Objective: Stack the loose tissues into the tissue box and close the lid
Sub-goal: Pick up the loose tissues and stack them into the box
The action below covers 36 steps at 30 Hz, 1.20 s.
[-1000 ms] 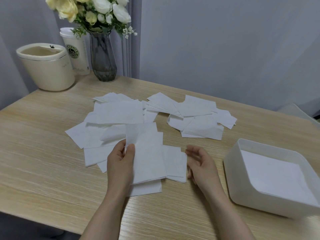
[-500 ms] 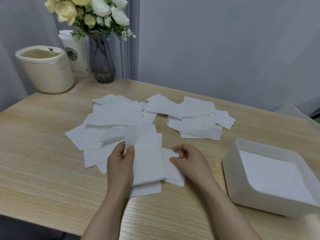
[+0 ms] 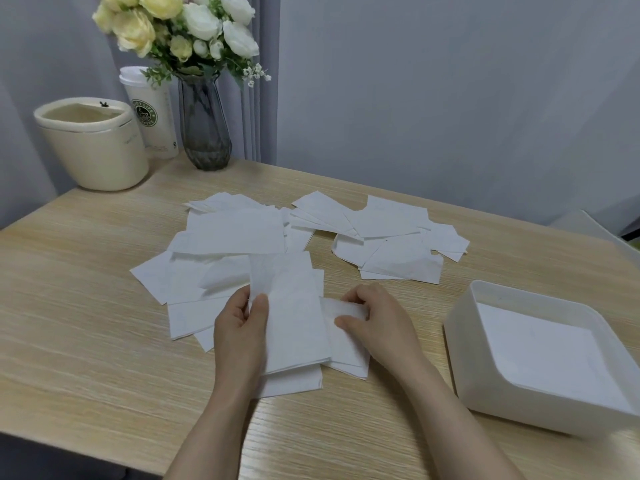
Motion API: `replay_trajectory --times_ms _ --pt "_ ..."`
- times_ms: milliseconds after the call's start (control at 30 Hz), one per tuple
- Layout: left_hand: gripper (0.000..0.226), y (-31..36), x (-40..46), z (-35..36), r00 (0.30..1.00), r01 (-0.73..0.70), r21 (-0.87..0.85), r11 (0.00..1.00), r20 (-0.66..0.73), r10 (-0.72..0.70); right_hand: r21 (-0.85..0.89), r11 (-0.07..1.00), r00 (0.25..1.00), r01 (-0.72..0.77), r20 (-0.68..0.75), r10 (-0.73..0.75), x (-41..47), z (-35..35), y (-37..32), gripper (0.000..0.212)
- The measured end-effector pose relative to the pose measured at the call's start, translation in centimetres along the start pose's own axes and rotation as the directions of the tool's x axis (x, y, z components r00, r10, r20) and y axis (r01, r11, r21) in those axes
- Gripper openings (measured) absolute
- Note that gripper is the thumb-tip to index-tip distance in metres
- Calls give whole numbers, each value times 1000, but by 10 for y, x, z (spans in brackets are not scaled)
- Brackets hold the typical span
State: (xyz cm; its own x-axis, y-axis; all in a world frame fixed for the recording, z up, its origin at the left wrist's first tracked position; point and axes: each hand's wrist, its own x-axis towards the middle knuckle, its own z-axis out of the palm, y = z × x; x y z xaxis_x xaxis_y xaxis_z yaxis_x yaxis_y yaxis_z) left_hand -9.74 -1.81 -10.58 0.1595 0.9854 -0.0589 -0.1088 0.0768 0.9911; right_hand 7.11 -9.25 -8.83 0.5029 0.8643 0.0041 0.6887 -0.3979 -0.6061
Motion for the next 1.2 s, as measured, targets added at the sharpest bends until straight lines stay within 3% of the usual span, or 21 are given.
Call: replay_trajectory --times_ms 267,700,867,1033,1200 --pt "23 -5 3 0 1000 7 24 1000 -5 -7 39 998 989 58 -135 -52 -10 10 5 13" --pt "27 -5 2 -2 1000 -6 4 1000 -2 6 244 950 910 -196 -316 269 -51 -9 16 10" --pt "26 -6 4 -1 1000 -11 14 1000 1 11 339 893 890 -295 -243 386 -67 -12 21 11" --pt "26 -3 2 -1 1000 -20 26 999 -1 20 207 904 898 -375 -162 410 -81 -12 25 10" --pt "26 -1 1 0 1000 -14 17 1000 9 14 220 903 906 -368 -132 401 -72 -15 21 23"
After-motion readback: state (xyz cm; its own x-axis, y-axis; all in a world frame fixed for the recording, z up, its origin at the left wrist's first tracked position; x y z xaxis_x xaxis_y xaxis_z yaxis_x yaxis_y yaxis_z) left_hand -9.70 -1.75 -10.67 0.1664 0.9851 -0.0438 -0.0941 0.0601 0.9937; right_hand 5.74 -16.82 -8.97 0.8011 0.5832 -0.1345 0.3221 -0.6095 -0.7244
